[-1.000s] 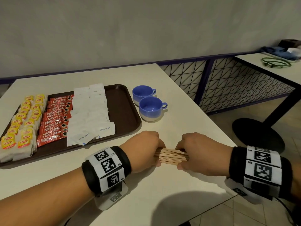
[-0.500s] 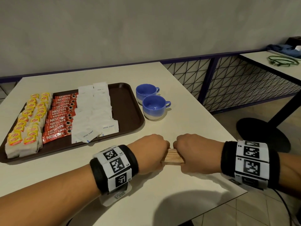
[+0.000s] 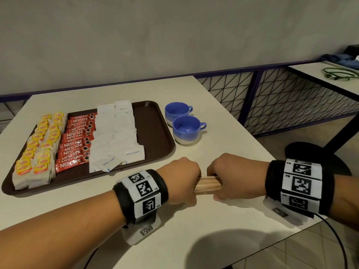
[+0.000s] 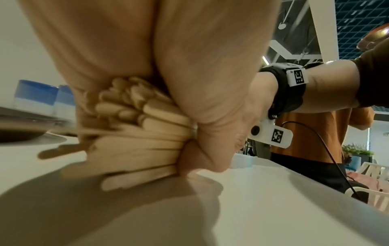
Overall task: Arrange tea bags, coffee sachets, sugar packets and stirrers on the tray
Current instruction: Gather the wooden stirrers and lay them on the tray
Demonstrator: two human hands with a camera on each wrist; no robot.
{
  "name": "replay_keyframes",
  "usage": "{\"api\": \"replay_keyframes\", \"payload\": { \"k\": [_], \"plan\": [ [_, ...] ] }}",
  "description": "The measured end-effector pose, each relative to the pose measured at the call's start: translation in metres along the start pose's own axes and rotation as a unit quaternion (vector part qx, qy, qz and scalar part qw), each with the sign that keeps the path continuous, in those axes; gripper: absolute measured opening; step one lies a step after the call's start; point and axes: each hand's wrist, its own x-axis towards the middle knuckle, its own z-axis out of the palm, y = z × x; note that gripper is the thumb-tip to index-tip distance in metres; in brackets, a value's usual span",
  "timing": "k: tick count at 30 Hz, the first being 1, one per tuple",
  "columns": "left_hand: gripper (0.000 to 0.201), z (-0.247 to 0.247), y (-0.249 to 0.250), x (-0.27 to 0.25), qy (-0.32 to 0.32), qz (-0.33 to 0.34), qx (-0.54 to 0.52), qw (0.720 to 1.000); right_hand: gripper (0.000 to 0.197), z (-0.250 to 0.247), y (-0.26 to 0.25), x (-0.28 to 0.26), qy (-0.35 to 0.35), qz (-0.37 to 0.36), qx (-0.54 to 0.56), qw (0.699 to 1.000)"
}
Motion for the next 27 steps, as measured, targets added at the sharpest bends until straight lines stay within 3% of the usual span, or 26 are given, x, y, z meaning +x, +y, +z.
{"api": "replay_keyframes", "payload": {
  "k": [7, 12, 15, 19, 20, 22, 24, 27],
  "plan": [
    [0.019, 0.003, -0.013, -0.013, -0.026, 0.002, 0.004, 1.000, 0.020, 0.004, -0.019, 0.012, -0.034, -0.015, -0.031, 0.999],
    [0.024, -0.001, -0.035, -0.030, 0.027, -0.003, -0.012, 1.000, 0.017, -0.016, -0.035, 0.024, -0.030, -0.062, -0.035, 0.997],
    [0.032, -0.007, -0.052, -0.047, 0.043, -0.006, -0.066, 0.997, 0.027, -0.034, -0.055, 0.028, 0.004, -0.103, -0.076, 0.992],
    [0.013, -0.011, -0.075, -0.076, 0.085, -0.021, -0.164, 0.983, 0.038, -0.072, -0.075, 0.024, 0.087, -0.112, -0.122, 0.982],
    [0.018, -0.011, -0.081, -0.085, 0.103, -0.030, -0.193, 0.975, 0.045, -0.084, -0.076, 0.022, 0.113, -0.103, -0.118, 0.981],
    [0.020, -0.013, -0.092, -0.104, 0.139, -0.045, -0.251, 0.957, 0.057, -0.104, -0.076, 0.018, 0.159, -0.103, -0.058, 0.980],
    [0.025, -0.013, -0.101, -0.121, 0.169, -0.051, -0.302, 0.937, 0.062, -0.114, -0.080, 0.015, 0.191, -0.135, 0.088, 0.968],
    [0.041, -0.006, -0.110, -0.134, 0.188, -0.032, -0.373, 0.908, 0.055, -0.106, -0.101, 0.014, 0.241, -0.198, 0.284, 0.907]
  ]
}}
